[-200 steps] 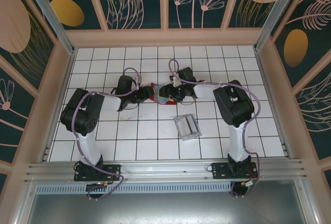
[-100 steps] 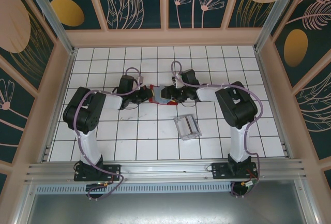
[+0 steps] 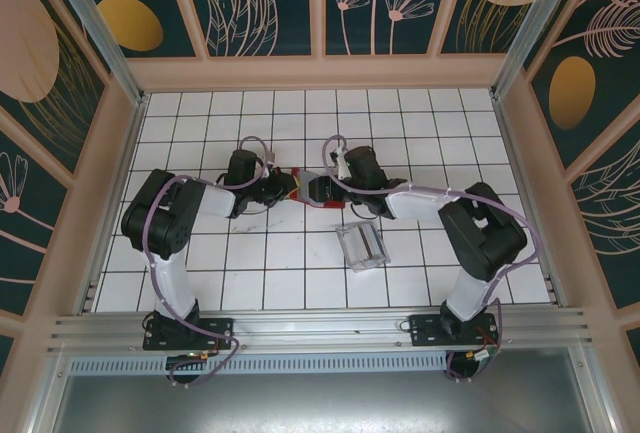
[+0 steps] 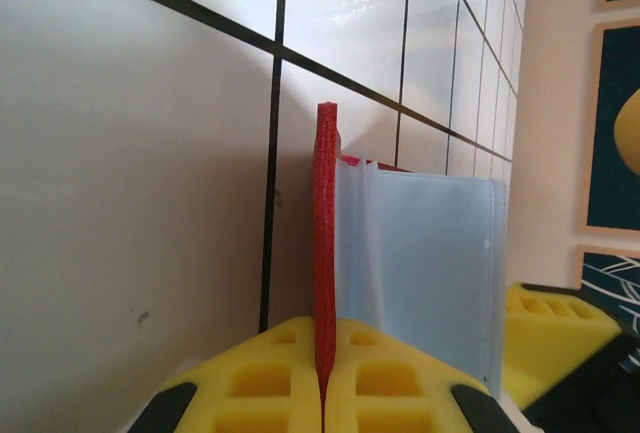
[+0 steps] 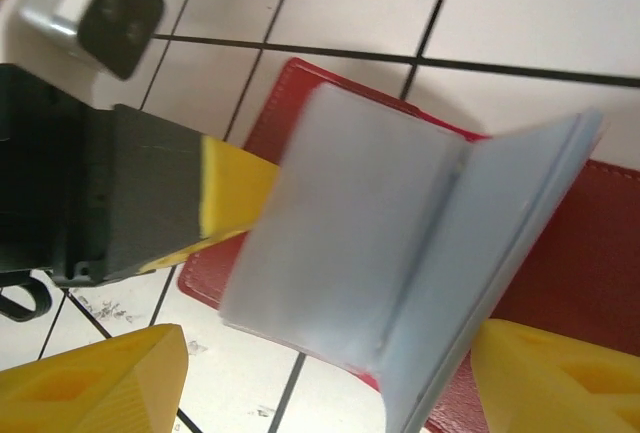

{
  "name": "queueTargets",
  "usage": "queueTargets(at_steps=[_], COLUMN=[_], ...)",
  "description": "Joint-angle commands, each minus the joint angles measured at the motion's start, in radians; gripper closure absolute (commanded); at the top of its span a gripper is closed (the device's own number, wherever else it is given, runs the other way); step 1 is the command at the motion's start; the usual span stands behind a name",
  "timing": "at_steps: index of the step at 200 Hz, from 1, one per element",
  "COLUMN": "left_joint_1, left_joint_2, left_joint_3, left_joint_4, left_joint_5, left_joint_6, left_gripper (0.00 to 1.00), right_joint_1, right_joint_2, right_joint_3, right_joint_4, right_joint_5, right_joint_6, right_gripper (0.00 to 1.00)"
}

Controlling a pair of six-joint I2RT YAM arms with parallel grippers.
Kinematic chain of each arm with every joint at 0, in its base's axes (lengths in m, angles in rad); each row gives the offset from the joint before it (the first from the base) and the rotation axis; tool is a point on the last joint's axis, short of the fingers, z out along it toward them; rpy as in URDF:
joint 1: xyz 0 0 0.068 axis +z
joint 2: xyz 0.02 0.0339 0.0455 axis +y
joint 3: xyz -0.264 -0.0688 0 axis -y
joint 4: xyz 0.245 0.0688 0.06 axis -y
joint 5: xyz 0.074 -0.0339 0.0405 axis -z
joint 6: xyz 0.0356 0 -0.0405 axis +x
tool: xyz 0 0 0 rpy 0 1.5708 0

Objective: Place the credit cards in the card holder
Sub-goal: Open the card holder at the center of the table.

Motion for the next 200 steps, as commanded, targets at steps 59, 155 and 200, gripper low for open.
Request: queueTargets(at_steps=[59,155,200], left_joint_1=[0.004,0.004,0.004], left_joint_2=[-0.047,-0.034,-0.038], left_joint_3=[-0.024,-0.033,-0.045], left_joint_4=[0.048,0.131,0.134], left_joint_5=[0.006,0.036,0.036], left_joint_6=[-0.065,-0.153,-0.150], left_gripper=[1.00,1.00,1.00], right_joint_1=[0.026,0.060,0.034], right_joint_2=[-0.163,0.139,0.143], right_joint_3=[-0.121,0.126,0.112], right_joint_4=[0.107,-0.043,-0.057], right_joint_5=[0.123,0.034,0.149], right_joint_6=[-0.106,-0.155,-0.094], right_gripper=[0.27,0.18,0.20])
